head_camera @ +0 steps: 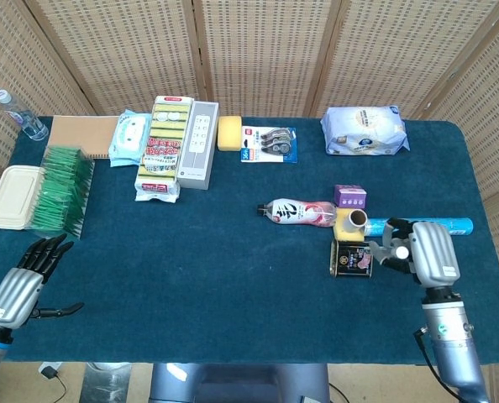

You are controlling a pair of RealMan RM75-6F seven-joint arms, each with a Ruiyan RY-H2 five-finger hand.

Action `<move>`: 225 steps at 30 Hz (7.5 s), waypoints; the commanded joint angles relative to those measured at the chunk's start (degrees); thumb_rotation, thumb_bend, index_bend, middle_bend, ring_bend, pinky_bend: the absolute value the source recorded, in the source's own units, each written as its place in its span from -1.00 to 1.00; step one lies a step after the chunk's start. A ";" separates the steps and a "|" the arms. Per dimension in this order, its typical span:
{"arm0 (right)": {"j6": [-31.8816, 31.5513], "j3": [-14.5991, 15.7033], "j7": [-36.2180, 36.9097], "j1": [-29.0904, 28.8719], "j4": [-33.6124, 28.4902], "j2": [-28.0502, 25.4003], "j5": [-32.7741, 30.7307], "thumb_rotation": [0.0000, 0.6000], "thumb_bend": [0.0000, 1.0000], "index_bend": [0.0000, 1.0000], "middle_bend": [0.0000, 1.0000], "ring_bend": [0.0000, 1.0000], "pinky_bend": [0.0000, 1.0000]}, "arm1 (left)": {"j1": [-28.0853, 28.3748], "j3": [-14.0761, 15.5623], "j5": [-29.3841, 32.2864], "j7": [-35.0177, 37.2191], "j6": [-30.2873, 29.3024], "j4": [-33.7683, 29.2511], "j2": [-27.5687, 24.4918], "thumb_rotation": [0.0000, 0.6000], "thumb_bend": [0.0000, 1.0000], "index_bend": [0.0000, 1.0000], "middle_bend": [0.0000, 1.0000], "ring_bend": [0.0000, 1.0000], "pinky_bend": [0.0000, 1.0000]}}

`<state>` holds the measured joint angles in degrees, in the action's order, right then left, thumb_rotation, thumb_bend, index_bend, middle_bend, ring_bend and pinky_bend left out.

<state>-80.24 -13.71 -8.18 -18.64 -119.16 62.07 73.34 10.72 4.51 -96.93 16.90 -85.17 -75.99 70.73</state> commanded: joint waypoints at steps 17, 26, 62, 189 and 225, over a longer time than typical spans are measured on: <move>1.25 0.53 -4.11 -0.74 -2.83 -1.17 -0.13 1.00 -0.10 0.62 1.00 1.00 0.98 | -0.08 -0.26 0.40 0.54 -0.19 0.32 -0.03 0.28 -1.00 -1.00 -1.00 -1.00 -0.94; 0.44 -3.24 -0.75 -1.69 -2.08 -0.41 -3.46 1.00 -0.10 0.62 1.00 1.00 0.98 | -0.22 0.82 -0.99 0.71 -0.39 0.15 -0.15 0.29 -1.00 -1.00 -1.00 -1.00 -0.94; 5.29 -9.31 -2.08 -13.65 21.06 12.92 -13.38 1.00 -0.11 0.62 1.00 1.00 0.98 | 0.38 0.19 0.46 0.32 1.31 0.55 0.35 0.27 -1.00 -1.00 -1.00 -1.00 -0.94; 18.44 -6.87 -1.36 -17.34 43.11 25.31 -22.07 1.00 -0.26 -0.06 0.07 0.05 0.00 | 1.02 0.47 0.97 0.44 3.19 0.66 0.56 0.30 -1.00 -1.00 -1.00 -1.00 -0.94; 14.20 -6.34 -2.41 -14.33 34.23 18.68 -18.33 0.96 -0.56 -0.45 -0.43 -0.47 -0.38 | 0.95 0.64 0.12 1.31 2.13 1.00 0.39 0.29 -1.00 -1.00 -1.00 -1.00 -0.94</move>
<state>-65.90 -20.01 -10.50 -33.12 -84.75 80.92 55.03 11.66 5.14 -96.81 18.21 -83.04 -75.00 71.12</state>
